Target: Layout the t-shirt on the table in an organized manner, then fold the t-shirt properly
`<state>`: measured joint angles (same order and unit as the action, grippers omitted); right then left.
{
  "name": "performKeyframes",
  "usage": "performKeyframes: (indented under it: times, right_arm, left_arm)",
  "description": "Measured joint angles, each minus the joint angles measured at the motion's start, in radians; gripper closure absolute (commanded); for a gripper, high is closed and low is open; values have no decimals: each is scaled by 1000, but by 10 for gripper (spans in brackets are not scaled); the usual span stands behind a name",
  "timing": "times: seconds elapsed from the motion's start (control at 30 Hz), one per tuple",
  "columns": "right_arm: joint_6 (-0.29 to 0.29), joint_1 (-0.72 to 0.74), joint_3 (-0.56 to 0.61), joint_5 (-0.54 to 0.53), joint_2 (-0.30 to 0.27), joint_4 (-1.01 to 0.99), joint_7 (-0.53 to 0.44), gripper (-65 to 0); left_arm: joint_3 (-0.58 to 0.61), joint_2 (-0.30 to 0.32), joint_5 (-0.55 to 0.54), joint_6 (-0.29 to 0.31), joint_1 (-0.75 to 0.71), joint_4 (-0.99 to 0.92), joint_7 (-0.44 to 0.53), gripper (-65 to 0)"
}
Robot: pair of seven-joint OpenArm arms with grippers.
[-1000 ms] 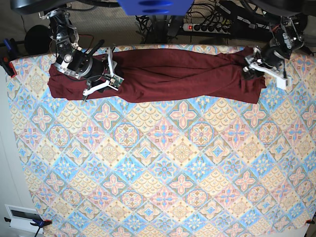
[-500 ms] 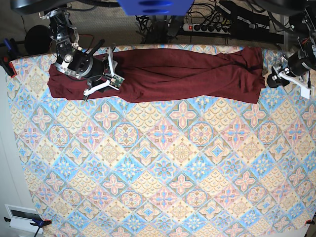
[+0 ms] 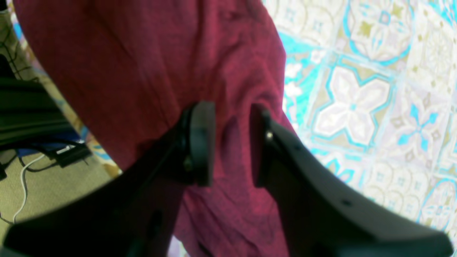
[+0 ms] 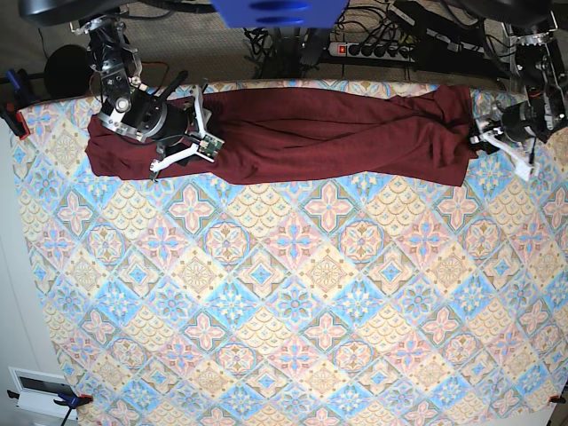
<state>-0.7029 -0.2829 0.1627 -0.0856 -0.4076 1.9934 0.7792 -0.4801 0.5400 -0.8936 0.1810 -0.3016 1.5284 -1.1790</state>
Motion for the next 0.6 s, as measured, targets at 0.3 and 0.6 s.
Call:
performKeyframes:
  times: [0.3,0.6]
  right_arm:
    - [0,0,0,1,0,0,2,-158]
    - [0,0,0,0,0,0,4,-158]
  left_arm:
    - [50,-20,-6,0,3,-1,11,-327]
    - [172,-1,-43,10,46,-84,12,-282]
